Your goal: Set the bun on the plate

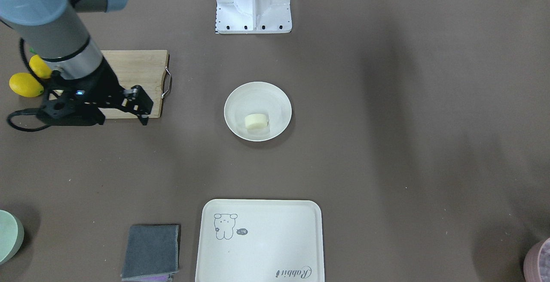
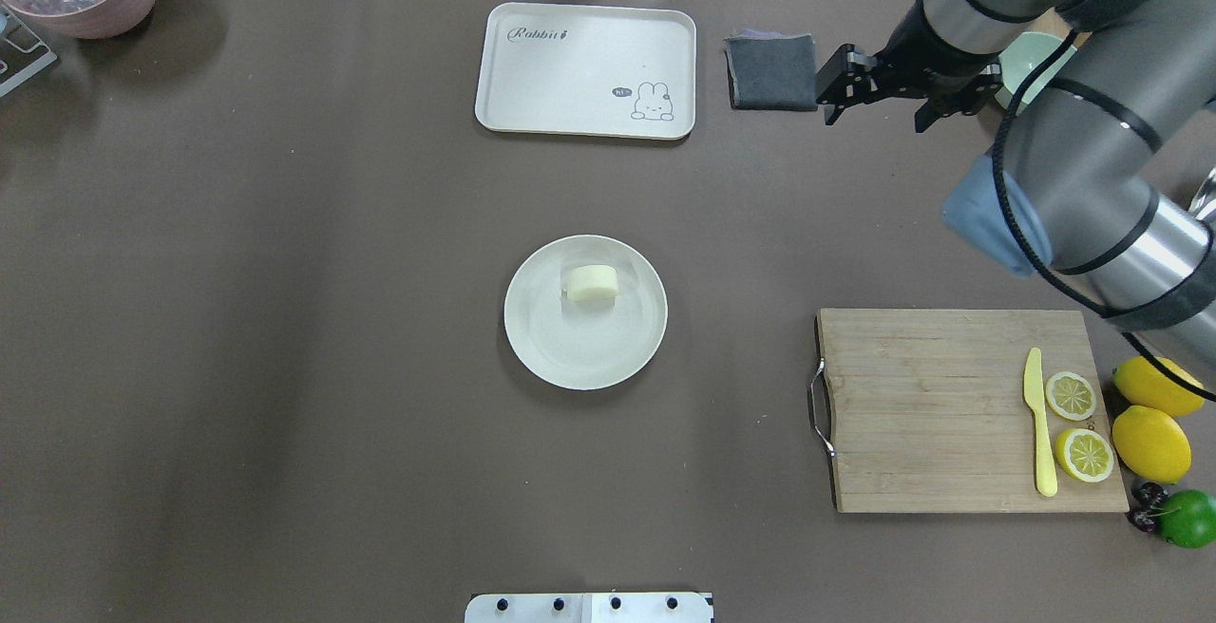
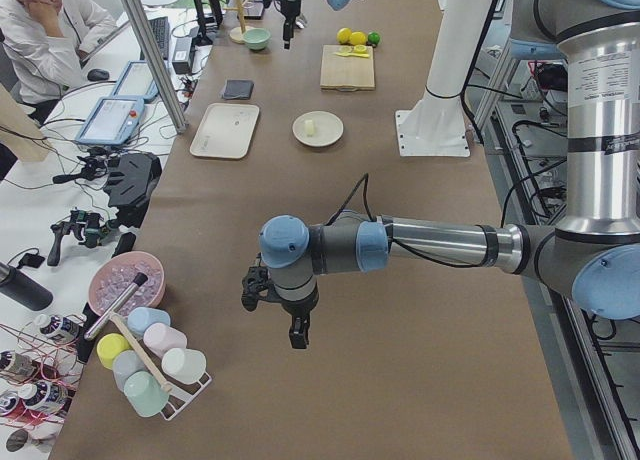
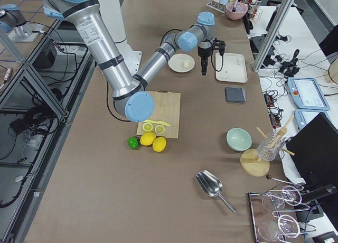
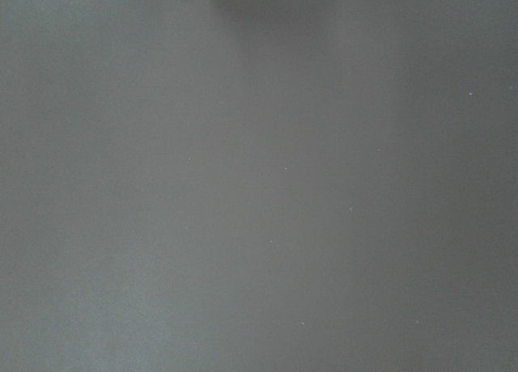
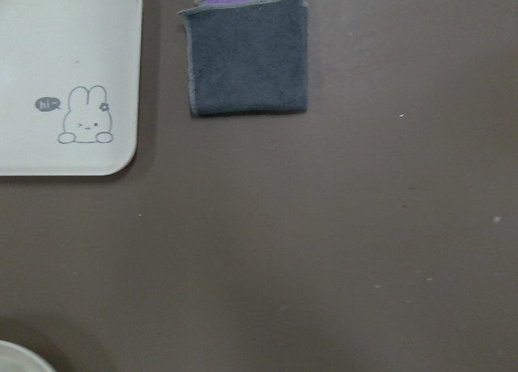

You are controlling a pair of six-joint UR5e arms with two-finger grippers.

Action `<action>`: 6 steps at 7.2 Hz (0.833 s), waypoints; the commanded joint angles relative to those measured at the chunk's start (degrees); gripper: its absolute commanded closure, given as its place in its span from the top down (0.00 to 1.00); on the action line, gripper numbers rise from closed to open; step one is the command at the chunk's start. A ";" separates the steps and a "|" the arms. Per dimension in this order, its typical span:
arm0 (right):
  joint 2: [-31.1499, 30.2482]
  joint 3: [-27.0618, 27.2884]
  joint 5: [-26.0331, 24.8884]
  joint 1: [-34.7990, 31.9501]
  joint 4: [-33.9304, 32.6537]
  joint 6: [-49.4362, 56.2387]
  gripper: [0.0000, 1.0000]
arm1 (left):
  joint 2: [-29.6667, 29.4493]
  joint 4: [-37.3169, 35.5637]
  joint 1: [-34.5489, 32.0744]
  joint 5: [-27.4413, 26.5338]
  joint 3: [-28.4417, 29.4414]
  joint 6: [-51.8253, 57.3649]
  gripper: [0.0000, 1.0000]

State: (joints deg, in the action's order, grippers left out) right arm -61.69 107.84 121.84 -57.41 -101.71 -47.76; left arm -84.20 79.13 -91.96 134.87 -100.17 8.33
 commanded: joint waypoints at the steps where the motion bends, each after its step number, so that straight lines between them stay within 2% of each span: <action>1: -13.20 3.87 5.65 -10.47 -4.20 22.94 1.00 | -0.35 0.32 -0.06 4.61 0.67 -0.06 0.98; 2: -20.24 3.87 7.52 -15.40 -3.76 31.15 1.00 | -0.96 0.32 0.02 4.61 0.94 -0.15 0.98; 4: -31.69 2.65 5.44 -22.26 -3.58 46.88 1.00 | -0.88 0.24 -0.06 4.61 0.94 -0.24 0.98; 5: -36.00 2.29 5.78 -24.57 -3.67 49.58 1.00 | -0.79 0.24 -0.06 4.61 1.03 -0.24 0.98; 6: -37.01 0.29 5.95 -25.72 -3.67 49.60 1.00 | -0.53 0.24 -0.06 4.52 1.03 -0.33 0.98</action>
State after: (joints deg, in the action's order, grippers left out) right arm -95.77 109.83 127.68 -80.93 -105.36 -0.30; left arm -84.94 79.37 -92.02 139.46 -99.18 8.07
